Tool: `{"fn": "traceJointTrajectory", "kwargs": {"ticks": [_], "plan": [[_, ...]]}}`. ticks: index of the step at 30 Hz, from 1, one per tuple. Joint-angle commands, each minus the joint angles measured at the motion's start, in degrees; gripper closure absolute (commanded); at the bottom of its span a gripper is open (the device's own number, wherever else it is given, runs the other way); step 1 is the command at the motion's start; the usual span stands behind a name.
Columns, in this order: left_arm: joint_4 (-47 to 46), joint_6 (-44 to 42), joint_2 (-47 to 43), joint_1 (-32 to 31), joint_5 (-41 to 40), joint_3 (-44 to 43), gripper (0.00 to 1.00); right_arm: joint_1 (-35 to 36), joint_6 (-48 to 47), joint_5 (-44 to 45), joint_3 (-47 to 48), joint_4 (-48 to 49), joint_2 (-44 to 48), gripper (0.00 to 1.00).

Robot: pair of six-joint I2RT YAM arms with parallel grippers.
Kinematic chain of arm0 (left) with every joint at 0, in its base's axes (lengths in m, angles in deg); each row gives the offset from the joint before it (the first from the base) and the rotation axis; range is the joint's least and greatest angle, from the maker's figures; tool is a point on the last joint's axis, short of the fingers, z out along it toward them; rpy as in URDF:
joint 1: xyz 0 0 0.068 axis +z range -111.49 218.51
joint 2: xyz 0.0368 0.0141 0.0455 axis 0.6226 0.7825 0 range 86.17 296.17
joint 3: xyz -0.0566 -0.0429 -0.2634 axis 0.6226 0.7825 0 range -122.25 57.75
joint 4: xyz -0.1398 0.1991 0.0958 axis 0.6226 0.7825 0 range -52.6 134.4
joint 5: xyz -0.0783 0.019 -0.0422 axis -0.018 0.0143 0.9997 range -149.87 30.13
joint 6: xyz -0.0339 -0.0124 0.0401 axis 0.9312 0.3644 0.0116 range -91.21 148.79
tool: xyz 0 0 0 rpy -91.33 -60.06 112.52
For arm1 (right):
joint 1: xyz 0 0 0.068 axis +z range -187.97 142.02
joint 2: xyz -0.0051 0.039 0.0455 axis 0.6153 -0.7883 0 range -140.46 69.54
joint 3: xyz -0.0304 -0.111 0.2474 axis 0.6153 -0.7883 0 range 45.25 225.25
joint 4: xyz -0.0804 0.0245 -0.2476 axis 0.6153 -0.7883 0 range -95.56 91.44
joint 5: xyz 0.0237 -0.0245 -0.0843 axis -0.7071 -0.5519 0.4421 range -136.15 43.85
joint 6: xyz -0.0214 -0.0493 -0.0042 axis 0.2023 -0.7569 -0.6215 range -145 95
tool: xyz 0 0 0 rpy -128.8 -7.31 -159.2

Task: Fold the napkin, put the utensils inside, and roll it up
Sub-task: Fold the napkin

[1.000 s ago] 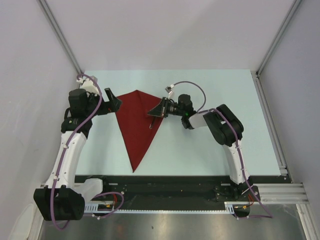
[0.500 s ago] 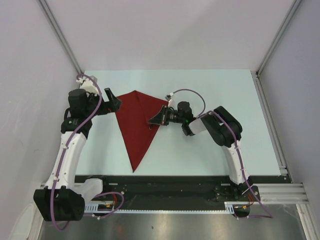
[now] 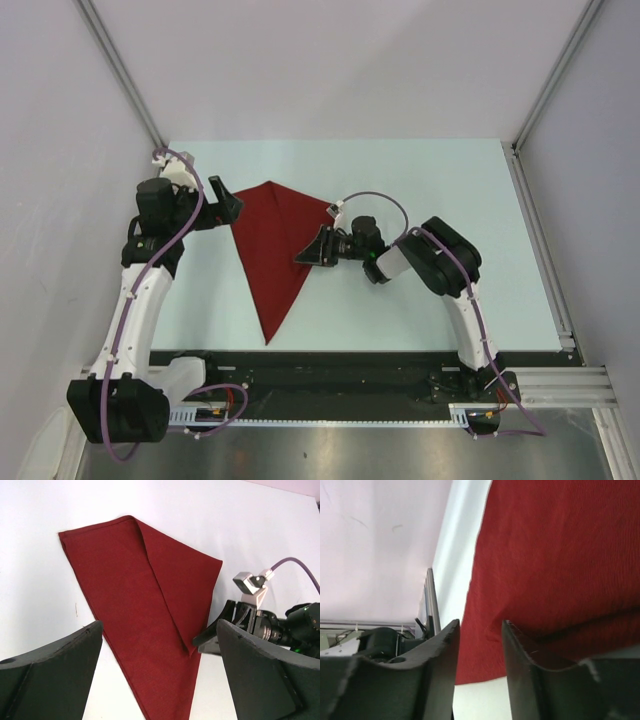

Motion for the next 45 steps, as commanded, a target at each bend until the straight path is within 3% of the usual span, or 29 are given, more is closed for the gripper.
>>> {"fn": "traceJointTrajectory", "kwargs": {"ticks": [1,8,12,15,20,24,30,38,45], "plan": [[-1.94,0.37,-1.52,0.0,1.07,-0.25,0.0,0.47,-3.5,1.43,-2.7,0.8,5.15,0.52],[-1.94,0.37,-1.52,0.08,0.89,-0.25,0.0,0.38,-11.92,1.25,-2.97,-8.94,13.06,0.5],[-1.94,0.37,-1.52,0.08,0.8,-0.25,0.0,1.26,-24.54,2.48,-1.57,-22.35,18.94,0.5],[-1.94,0.29,-1.61,0.08,0.54,-0.25,0.0,3.89,-36.31,6.78,0.54,-34.42,21.76,0.5],[-1.76,0.2,-1.43,0.08,0.1,-0.25,0.0,15.92,-52.61,25.22,0.28,-44.46,25.37,0.49],[-1.68,0.11,-1.08,0.08,-0.08,-0.25,0.0,26.38,-62.37,43.12,-3.13,-41.84,26.43,0.49],[-1.5,0.11,-0.11,0.0,0.01,-0.33,0.0,36.49,-70.73,54.32,-7.36,-31.38,25.99,0.48],[-1.5,0.02,-0.11,0.08,-0.25,-0.33,0.0,43.18,-78.38,62.41,-10.53,-24.7,23.18,0.45],[-1.41,0.02,-0.11,0.08,0.1,-0.33,0.0,45.12,-81.19,60.67,-10.09,-23.46,21.77,0.44]]}}
